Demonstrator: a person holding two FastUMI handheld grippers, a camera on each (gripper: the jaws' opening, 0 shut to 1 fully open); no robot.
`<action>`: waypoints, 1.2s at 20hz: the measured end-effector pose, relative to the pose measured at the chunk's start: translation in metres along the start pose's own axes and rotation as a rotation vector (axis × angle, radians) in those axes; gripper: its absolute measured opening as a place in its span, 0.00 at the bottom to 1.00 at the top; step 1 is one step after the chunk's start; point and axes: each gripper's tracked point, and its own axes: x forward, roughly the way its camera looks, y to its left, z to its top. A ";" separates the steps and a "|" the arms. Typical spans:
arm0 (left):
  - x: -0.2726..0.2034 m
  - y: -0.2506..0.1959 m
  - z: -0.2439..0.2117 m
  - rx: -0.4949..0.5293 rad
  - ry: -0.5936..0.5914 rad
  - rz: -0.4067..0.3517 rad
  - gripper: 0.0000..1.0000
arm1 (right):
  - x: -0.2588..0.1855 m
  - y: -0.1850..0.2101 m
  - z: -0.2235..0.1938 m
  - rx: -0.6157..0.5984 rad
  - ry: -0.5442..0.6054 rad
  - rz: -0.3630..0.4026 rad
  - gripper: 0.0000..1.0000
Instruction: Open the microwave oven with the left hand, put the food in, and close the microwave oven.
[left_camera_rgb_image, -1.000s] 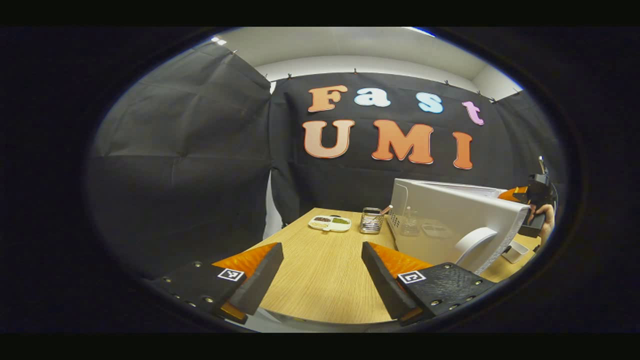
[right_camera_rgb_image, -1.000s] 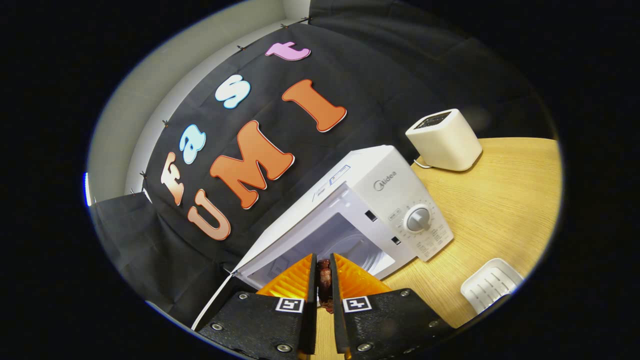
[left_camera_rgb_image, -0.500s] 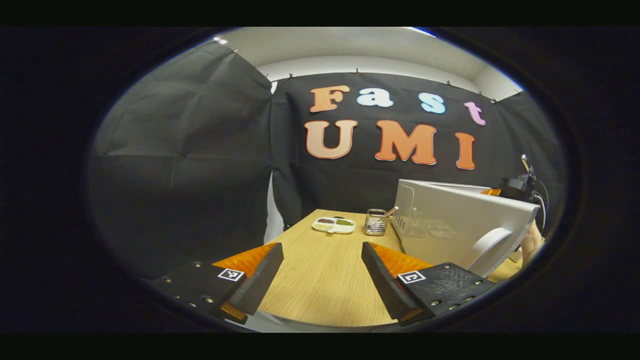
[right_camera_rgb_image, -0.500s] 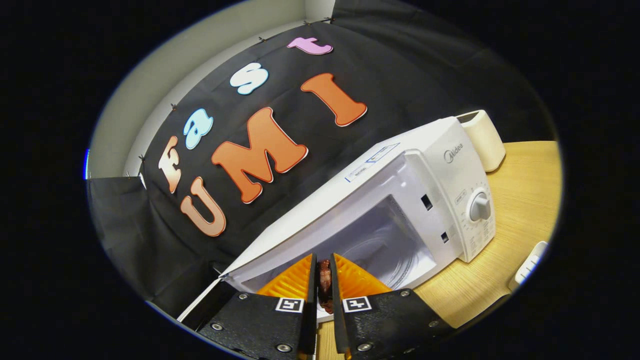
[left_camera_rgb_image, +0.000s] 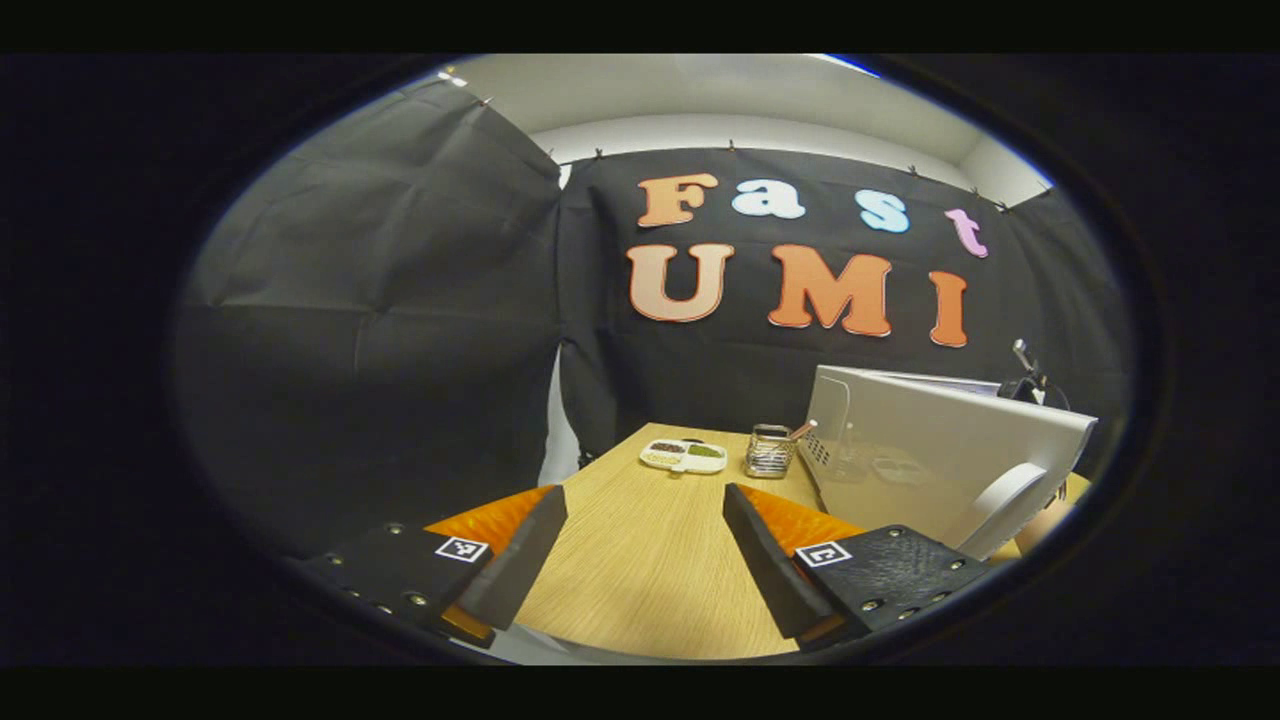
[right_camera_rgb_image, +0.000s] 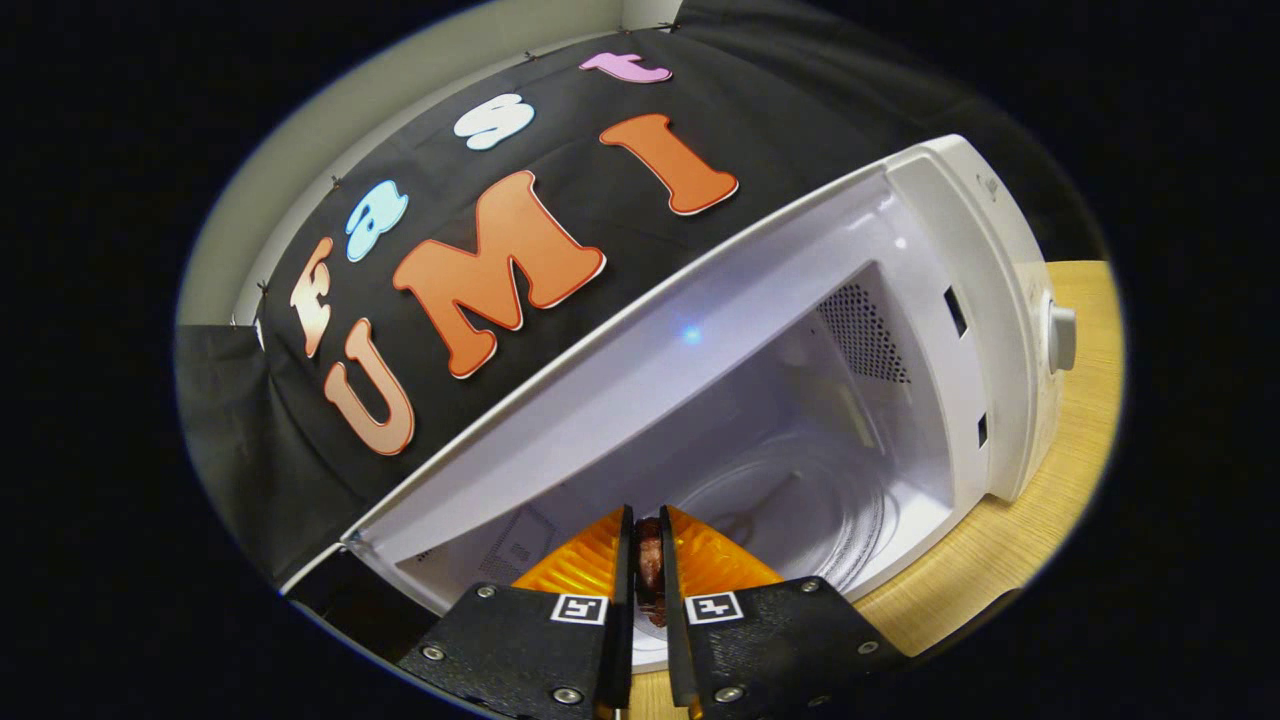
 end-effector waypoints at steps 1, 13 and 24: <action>0.001 -0.001 -0.001 -0.004 0.000 -0.001 0.96 | 0.001 -0.001 0.001 -0.011 -0.006 -0.007 0.14; 0.005 -0.012 -0.012 -0.024 0.030 -0.034 0.95 | -0.018 -0.050 0.025 -0.352 0.001 -0.113 0.87; 0.005 -0.035 -0.016 -0.035 0.023 -0.063 0.95 | -0.111 -0.060 0.072 -0.578 0.034 0.011 0.95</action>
